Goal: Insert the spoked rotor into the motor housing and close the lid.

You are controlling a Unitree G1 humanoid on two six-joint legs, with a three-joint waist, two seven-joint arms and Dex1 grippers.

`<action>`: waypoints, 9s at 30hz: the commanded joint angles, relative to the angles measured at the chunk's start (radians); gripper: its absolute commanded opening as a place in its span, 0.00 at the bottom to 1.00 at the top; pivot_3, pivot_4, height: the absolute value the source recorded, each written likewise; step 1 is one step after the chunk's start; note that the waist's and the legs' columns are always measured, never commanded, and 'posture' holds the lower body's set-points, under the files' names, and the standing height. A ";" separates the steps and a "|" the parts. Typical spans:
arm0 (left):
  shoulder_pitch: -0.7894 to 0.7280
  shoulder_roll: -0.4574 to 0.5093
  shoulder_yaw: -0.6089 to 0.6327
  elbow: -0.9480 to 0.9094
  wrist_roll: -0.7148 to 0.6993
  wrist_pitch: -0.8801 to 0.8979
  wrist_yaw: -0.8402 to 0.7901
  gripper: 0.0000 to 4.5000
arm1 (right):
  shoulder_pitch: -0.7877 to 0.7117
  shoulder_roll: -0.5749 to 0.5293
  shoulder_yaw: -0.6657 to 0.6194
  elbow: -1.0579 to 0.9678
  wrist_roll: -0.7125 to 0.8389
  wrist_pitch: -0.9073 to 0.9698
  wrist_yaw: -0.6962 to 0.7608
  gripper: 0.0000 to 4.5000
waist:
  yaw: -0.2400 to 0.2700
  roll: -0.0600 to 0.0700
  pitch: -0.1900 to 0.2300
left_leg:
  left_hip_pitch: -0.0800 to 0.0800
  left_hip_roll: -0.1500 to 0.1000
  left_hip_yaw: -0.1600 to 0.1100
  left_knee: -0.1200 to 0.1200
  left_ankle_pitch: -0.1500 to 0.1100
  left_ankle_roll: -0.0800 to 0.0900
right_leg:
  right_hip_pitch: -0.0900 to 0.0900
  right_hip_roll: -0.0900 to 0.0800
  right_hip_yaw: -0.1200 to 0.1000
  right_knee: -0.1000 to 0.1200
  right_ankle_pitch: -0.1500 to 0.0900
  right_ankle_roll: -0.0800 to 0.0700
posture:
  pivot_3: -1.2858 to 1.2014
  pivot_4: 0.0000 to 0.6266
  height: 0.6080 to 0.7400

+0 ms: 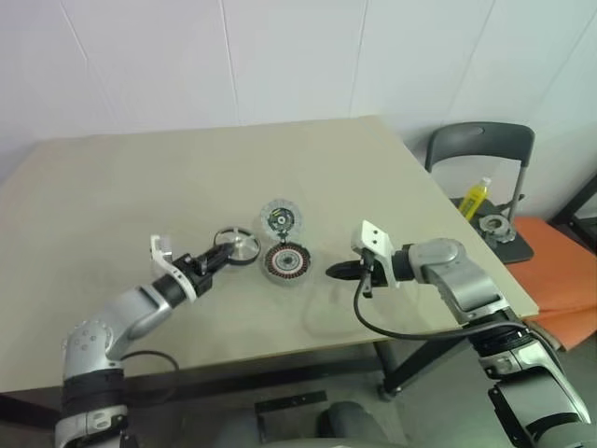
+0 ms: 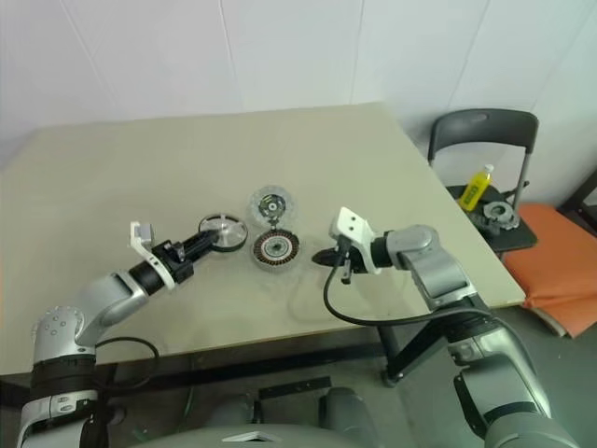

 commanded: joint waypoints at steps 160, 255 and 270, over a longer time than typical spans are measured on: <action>-0.103 0.044 -0.320 -0.085 1.418 -0.811 -0.947 0.00 | -0.025 0.130 -0.036 -0.104 0.083 0.044 -0.142 0.00 | 0.001 0.000 -0.002 | 0.001 -0.004 -0.004 0.001 0.000 0.001 | 0.002 0.000 0.003 0.002 0.004 0.008 | 0.52 0.00 1.00; 0.141 0.054 -0.297 -0.076 1.471 -1.043 -0.975 0.00 | -0.476 0.374 0.232 0.300 -0.255 0.249 0.158 0.51 | -0.023 0.002 -0.002 | 0.004 -0.002 -0.004 0.004 0.000 0.001 | -0.002 0.002 0.004 0.014 0.003 0.003 | 0.52 0.00 1.00; 0.107 0.040 -0.302 -0.049 1.464 -1.036 -0.971 0.00 | -0.796 0.240 0.438 0.864 -0.751 -0.568 -0.410 0.51 | -0.021 0.002 -0.002 | -0.001 -0.006 0.000 0.003 0.000 0.001 | -0.006 -0.001 0.008 0.011 0.004 0.001 | 0.52 0.00 1.00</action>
